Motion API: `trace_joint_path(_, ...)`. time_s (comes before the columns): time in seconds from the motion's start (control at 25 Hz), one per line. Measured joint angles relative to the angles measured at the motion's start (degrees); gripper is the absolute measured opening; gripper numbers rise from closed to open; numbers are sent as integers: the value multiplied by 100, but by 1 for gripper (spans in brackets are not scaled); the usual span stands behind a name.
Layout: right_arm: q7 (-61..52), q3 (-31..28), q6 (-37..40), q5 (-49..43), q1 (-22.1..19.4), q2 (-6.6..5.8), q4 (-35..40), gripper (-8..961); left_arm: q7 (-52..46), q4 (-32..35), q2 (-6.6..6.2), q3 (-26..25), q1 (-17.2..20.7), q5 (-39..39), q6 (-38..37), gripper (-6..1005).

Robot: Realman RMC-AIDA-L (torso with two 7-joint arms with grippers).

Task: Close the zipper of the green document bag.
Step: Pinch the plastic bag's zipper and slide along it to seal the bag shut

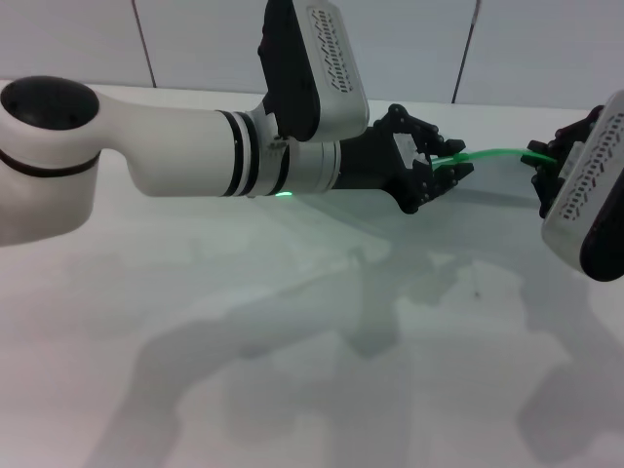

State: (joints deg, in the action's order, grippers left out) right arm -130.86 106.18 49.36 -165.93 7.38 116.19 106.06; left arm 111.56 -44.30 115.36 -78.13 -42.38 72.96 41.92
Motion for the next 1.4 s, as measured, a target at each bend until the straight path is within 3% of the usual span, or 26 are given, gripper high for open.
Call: trace_joint_path(1.4, 27, 2, 13, 0, 12, 0, 12, 123, 5, 50, 75, 22, -15, 85, -59, 83)
